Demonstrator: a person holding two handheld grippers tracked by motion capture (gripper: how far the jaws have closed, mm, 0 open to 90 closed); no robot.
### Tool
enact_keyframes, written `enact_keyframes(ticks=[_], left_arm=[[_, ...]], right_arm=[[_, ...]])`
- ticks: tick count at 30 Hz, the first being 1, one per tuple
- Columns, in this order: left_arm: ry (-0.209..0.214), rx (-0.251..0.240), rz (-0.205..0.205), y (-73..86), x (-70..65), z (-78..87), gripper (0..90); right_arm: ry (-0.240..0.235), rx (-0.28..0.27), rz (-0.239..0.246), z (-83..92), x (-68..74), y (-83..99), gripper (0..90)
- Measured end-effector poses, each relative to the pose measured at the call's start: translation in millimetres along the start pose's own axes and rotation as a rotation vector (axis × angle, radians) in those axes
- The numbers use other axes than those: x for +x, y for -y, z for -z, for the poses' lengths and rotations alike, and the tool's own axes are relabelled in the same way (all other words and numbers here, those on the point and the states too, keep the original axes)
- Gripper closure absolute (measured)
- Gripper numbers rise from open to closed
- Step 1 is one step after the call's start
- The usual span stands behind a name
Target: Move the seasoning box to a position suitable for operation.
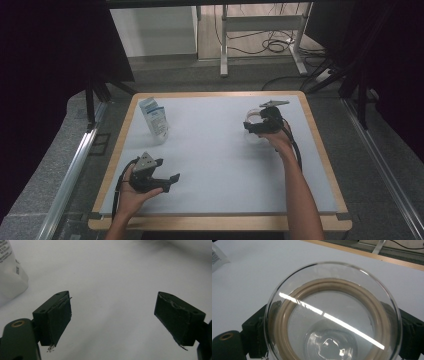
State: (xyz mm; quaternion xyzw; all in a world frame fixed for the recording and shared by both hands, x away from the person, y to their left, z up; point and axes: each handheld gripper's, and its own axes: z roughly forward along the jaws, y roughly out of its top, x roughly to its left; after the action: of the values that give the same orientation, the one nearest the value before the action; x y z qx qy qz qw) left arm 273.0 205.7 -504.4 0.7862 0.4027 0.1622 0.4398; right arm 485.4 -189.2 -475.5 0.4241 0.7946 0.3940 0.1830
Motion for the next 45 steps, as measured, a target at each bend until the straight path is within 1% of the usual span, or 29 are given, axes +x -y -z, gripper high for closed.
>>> enact_keyframes(ticks=[6, 9, 11, 13, 18, 22, 26, 27, 29, 31, 34, 38, 41, 44, 45], left_arm=[[0.001, 0.005, -0.006, 0.3, -1.8, -1.5, 14.4], [-0.001, 0.006, -0.010, 0.3, -2.4, -1.7, 14.4], [-0.001, 0.006, -0.011, 0.4, -2.6, -1.6, 14.5], [-0.002, 0.005, -0.010, 0.4, -2.5, -1.6, 14.4], [-0.005, 0.008, -0.012, 1.0, -2.0, -2.5, 14.5], [-0.006, 0.007, -0.013, 1.1, -2.1, -2.2, 14.6], [-0.009, 0.004, -0.012, 1.0, -1.1, -1.4, 14.6], [-0.010, 0.004, -0.011, 1.0, -0.8, -1.3, 14.6], [-0.011, 0.003, -0.009, 1.3, -0.2, -1.2, 14.6], [-0.011, 0.003, -0.007, 1.4, 0.2, -1.3, 14.6], [-0.012, 0.005, -0.010, 1.5, -0.5, -1.9, 14.5], [-0.010, 0.007, -0.012, 1.5, -1.4, -2.5, 14.5], [-0.010, 0.007, -0.013, 1.4, -2.1, -2.6, 14.6], [-0.011, 0.005, -0.014, 1.3, -2.0, -1.9, 14.5], [-0.011, 0.005, -0.013, 1.3, -1.8, -1.7, 14.6]], right_arm=[[0.012, 0.008, 0.013, -0.9, 1.2, 0.3, 10.0], [0.040, 0.020, 0.029, -2.8, 4.2, 0.4, 9.7], [0.053, 0.024, 0.030, -4.1, 5.5, 0.6, 10.1], [0.056, 0.030, 0.027, -4.9, 5.5, 0.1, 10.2], [0.063, 0.037, 0.039, -4.8, 6.2, -0.7, 11.3], [0.063, 0.034, 0.040, -4.5, 6.2, -0.5, 11.5], [0.063, 0.019, 0.023, -2.3, 3.6, -0.6, 11.5], [0.066, 0.011, 0.016, -0.6, 2.5, -0.9, 11.6], [0.049, 0.003, 0.010, 4.7, 0.2, -2.3, 11.6], [0.050, -0.007, 0.023, 11.7, 0.5, -3.4, 11.5], [0.025, -0.020, 0.030, 24.4, 2.2, -4.2, 11.5], [-0.016, -0.029, 0.070, 42.8, 9.4, -1.8, 11.5], [-0.044, -0.038, 0.102, 56.2, 15.6, 3.5, 11.5], [-0.073, -0.038, 0.151, 70.3, 22.7, 11.3, 11.5], [-0.081, -0.035, 0.160, 73.5, 24.3, 13.4, 11.5]])
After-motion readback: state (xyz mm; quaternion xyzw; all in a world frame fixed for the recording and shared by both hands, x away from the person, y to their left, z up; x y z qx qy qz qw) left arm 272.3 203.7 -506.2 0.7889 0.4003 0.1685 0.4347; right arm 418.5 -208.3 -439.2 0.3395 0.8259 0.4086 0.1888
